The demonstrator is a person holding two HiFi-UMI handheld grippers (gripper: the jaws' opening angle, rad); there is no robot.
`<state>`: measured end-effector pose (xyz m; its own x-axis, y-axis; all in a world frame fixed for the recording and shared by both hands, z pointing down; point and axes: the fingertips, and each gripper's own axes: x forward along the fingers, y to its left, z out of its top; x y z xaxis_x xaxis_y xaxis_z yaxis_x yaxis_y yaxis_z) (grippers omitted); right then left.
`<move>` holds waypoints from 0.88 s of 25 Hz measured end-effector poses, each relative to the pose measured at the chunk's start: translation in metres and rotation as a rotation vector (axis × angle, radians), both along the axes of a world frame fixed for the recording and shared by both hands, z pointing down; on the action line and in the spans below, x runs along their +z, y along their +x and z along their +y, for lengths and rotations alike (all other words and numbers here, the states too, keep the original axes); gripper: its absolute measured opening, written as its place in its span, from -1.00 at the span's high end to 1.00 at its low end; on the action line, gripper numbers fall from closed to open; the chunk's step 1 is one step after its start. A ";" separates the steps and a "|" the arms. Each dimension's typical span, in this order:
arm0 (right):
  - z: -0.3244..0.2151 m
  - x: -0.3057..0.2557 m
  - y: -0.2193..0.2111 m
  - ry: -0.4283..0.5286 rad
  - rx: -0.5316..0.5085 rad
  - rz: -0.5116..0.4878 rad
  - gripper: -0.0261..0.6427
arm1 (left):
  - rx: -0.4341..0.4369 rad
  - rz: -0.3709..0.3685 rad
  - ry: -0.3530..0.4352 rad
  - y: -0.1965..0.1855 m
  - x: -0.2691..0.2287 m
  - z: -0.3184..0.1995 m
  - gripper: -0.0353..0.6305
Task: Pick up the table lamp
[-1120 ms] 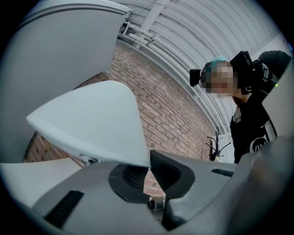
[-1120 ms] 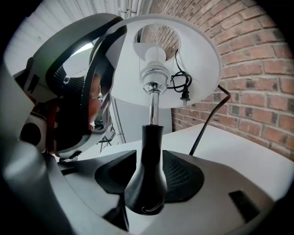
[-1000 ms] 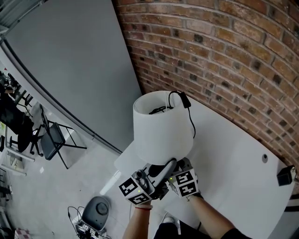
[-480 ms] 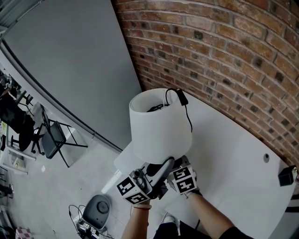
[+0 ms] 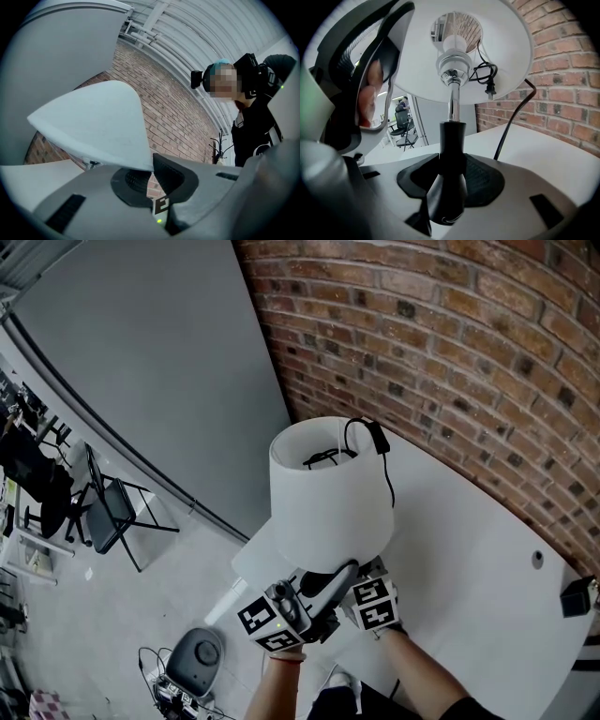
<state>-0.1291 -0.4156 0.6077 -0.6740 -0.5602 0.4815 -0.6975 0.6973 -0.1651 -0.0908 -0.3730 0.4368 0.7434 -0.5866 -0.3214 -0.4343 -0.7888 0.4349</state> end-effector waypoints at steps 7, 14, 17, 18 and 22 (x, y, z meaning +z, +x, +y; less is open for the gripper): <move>0.003 -0.018 0.007 0.043 0.014 -0.009 0.45 | 0.018 -0.020 0.035 0.009 -0.016 0.013 0.84; 0.003 -0.048 0.017 0.093 0.031 -0.022 0.45 | 0.036 -0.036 0.090 0.022 -0.046 0.023 0.84; 0.003 -0.069 0.022 0.135 0.048 -0.022 0.46 | 0.046 -0.033 0.110 0.025 -0.061 0.029 0.84; 0.004 -0.075 0.024 0.143 0.053 -0.024 0.45 | 0.049 -0.034 0.117 0.026 -0.066 0.031 0.84; 0.005 -0.099 0.032 0.181 0.072 -0.026 0.45 | 0.064 -0.041 0.150 0.034 -0.089 0.038 0.84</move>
<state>-0.0975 -0.4105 0.5084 -0.6403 -0.6831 0.3514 -0.7436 0.6658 -0.0606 -0.0568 -0.3347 0.3480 0.7918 -0.4856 -0.3706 -0.3963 -0.8700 0.2933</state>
